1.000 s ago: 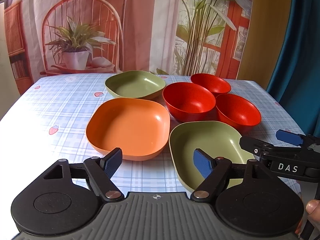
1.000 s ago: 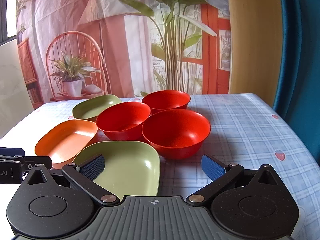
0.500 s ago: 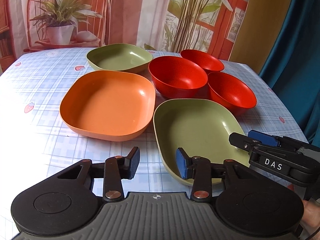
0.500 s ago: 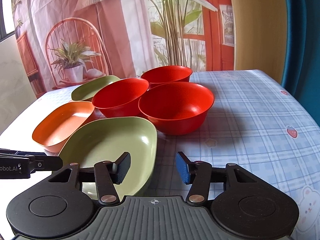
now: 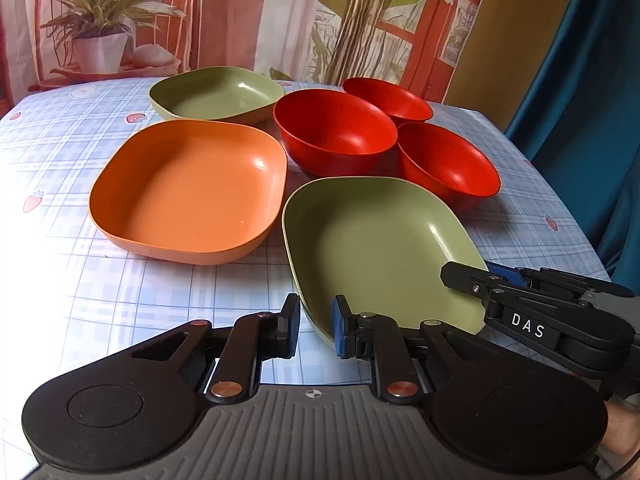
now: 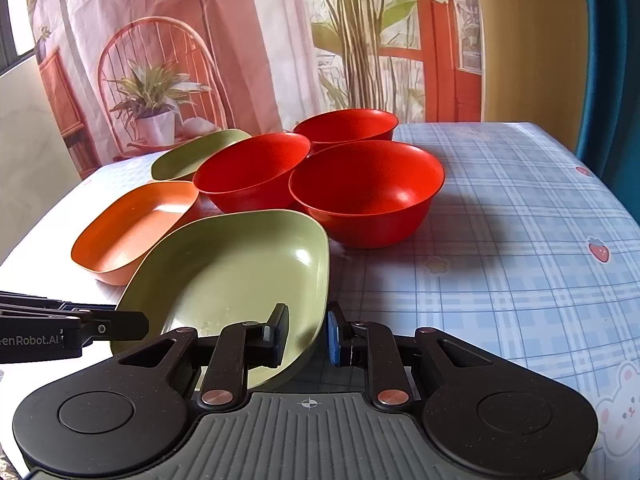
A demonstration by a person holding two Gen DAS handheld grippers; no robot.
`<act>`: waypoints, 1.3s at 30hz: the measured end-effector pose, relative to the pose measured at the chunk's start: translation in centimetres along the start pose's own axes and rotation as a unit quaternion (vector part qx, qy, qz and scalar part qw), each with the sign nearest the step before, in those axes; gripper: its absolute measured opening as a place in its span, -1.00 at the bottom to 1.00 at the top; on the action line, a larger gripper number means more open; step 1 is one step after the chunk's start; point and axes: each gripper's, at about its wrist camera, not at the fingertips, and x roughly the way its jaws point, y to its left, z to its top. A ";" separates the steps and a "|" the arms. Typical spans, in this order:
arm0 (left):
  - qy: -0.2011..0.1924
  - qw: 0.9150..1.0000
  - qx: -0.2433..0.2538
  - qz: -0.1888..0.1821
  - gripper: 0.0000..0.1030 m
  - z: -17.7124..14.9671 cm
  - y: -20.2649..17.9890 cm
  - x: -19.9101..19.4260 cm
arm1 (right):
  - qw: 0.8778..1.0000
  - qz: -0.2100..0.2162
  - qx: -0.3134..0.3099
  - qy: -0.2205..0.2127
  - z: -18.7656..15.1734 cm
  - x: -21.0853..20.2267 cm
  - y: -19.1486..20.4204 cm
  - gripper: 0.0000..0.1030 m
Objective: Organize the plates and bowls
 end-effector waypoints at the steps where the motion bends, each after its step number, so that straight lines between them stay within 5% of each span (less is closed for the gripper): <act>1: -0.001 1.000 -0.001 -0.001 -0.64 0.0 0.0 0.0 | 1.000 -0.001 -0.001 0.000 0.0 -0.1 0.0 -0.64; 39: -0.095 0.995 0.001 -0.001 -0.64 0.3 1.4 -7.6 | 0.999 0.010 -0.021 -0.040 2.0 -6.3 3.7 -0.70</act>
